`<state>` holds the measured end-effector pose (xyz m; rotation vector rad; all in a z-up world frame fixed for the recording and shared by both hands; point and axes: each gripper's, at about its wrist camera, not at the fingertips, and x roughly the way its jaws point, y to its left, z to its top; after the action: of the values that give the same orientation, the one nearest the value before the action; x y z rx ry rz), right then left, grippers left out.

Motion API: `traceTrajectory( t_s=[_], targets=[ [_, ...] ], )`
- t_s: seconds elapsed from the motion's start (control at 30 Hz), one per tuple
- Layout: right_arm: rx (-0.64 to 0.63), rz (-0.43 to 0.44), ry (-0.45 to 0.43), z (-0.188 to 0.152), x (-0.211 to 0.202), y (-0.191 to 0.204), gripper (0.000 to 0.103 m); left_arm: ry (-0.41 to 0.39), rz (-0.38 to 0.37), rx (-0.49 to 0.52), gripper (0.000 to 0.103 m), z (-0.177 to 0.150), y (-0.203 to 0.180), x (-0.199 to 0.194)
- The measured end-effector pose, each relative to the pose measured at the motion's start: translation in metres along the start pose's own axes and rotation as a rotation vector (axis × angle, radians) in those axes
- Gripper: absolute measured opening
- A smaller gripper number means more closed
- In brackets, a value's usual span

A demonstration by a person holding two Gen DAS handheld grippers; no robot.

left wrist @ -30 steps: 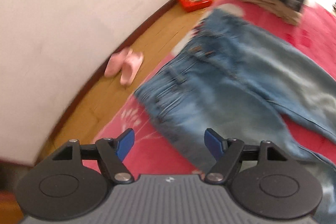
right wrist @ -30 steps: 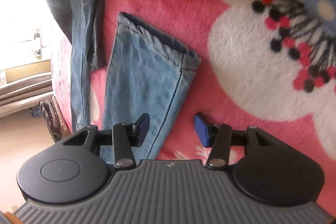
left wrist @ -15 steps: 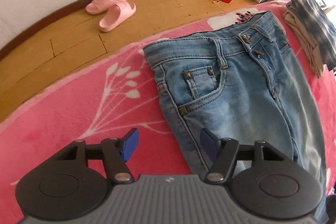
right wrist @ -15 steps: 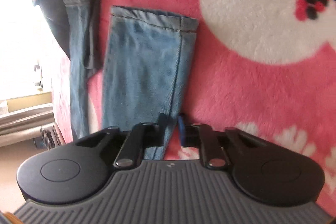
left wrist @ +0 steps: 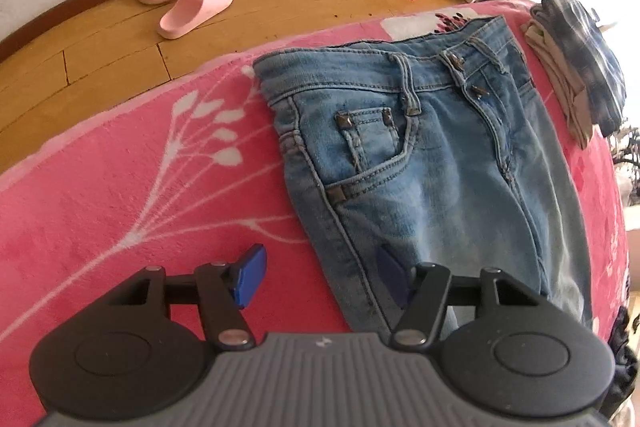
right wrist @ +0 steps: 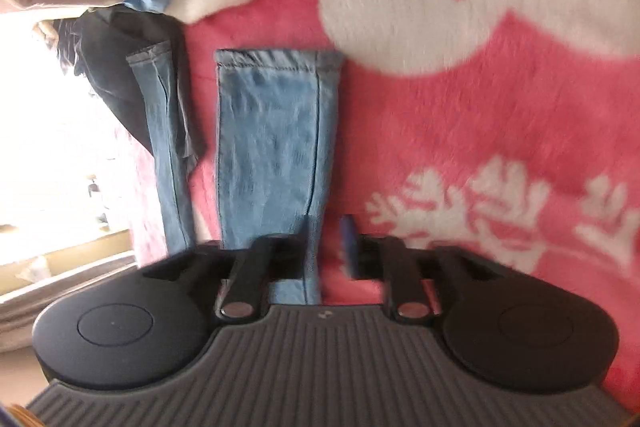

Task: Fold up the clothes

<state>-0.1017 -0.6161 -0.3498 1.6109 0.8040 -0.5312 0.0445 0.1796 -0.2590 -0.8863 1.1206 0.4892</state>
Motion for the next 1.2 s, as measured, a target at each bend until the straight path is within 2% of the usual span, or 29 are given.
traceTrajectory(
  t_s=[0.03, 0.13, 0.23, 0.33, 0.5, 0.53, 0.63, 0.73, 0.87, 1.2],
  targets=[
    [-0.009, 0.001, 0.004, -0.001, 0.004, 0.001, 0.048, -0.004, -0.002, -0.008, 0.061, -0.001, 0.001, 0.001],
    [-0.024, 0.032, 0.013, -0.004, 0.017, 0.007, 0.048, -0.018, -0.001, -0.022, 0.061, -0.005, 0.002, 0.002],
    [-0.057, 0.039, -0.012, -0.005, 0.024, 0.016, 0.046, -0.028, 0.003, -0.026, 0.06, -0.007, 0.003, 0.002],
    [-0.04, 0.001, -0.006, -0.004, 0.035, 0.015, 0.037, -0.033, 0.011, -0.026, 0.059, -0.008, 0.002, 0.004],
    [0.007, 0.031, 0.106, -0.018, 0.048, 0.009, 0.038, -0.042, 0.009, -0.034, 0.059, -0.01, 0.003, 0.004],
    [-0.003, 0.022, 0.104, -0.02, 0.05, 0.01, 0.035, -0.043, 0.005, -0.041, 0.057, -0.01, 0.004, 0.002],
    [-0.022, 0.034, 0.034, -0.021, 0.046, 0.013, 0.012, -0.06, -0.012, -0.083, 0.054, -0.009, 0.012, -0.006],
    [-0.029, 0.048, 0.005, -0.023, 0.041, 0.014, 0.006, -0.088, -0.044, -0.144, 0.054, -0.006, 0.026, -0.015],
    [-0.05, 0.032, -0.003, -0.024, 0.039, 0.02, 0.006, -0.092, -0.103, -0.235, 0.055, 0.002, 0.044, -0.008],
    [0.006, 0.001, -0.01, -0.019, 0.044, 0.016, 0.008, -0.126, -0.161, -0.276, 0.055, 0.017, 0.05, 0.015]
  ],
)
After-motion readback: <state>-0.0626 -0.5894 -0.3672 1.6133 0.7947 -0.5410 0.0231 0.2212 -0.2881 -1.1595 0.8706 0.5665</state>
